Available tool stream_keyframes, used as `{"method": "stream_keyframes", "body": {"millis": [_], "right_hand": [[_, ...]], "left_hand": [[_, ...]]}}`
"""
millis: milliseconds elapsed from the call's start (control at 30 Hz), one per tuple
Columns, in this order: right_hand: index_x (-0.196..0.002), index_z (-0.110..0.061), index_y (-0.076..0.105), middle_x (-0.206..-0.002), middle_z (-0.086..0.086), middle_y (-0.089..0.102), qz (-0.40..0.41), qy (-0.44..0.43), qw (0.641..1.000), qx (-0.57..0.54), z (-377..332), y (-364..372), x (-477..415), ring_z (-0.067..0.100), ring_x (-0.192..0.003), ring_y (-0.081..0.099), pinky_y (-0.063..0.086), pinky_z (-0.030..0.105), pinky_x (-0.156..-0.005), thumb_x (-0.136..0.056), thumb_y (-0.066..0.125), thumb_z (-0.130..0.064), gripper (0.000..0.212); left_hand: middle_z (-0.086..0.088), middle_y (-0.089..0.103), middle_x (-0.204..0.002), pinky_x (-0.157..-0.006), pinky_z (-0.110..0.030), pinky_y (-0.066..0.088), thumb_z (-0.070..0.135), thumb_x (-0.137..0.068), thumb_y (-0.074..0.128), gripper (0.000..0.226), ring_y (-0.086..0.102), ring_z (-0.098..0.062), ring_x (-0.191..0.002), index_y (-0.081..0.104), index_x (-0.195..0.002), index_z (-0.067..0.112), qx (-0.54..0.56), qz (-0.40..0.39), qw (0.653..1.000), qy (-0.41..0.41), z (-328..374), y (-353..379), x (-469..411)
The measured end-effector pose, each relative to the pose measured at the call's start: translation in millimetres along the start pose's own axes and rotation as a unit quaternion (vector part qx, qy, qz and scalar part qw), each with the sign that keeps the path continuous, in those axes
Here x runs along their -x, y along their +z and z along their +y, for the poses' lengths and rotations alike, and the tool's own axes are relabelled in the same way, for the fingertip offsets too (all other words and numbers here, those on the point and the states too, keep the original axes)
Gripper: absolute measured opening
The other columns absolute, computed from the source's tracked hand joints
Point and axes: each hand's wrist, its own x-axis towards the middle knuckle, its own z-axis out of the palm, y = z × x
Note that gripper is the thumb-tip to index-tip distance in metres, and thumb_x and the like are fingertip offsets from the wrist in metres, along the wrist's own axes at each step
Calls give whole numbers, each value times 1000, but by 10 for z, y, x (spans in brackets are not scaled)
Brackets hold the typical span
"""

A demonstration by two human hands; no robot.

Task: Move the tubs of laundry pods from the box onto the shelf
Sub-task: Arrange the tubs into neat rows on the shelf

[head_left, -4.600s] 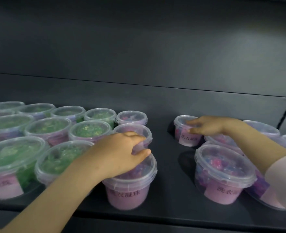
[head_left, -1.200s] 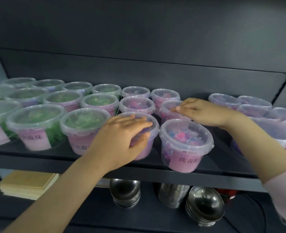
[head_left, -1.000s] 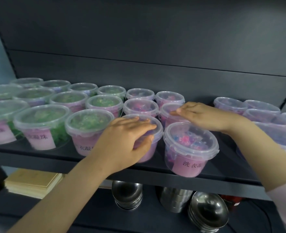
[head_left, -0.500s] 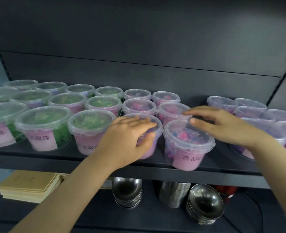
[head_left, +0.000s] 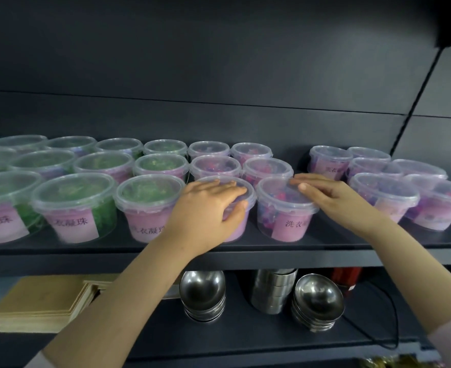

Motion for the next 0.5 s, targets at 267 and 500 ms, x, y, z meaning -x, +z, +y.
{"method": "stream_keyframes", "body": {"millis": [267, 500], "right_hand": [[-119, -47, 61, -141, -17, 46, 15, 19, 1000, -11, -101, 20, 257, -9, -128, 40, 30, 19, -105, -74, 60, -59, 46], [-119, -36, 64, -136, -11, 51, 45, 32, 998, -37, -80, 86, 210, -4, -119, 49, 35, 12, -93, -68, 64, -59, 55]], "left_hand": [[9, 59, -135, -109, -32, 29, 45, -93, 33, 49, 51, -13, -128, 61, -129, 28, -4, 0, 1000, 6, -4, 7, -1], [12, 55, -139, -108, -35, 36, 45, -97, 41, 42, 48, -14, -130, 55, -134, 32, 19, -17, 1000, 7, -64, -10, -29]]}}
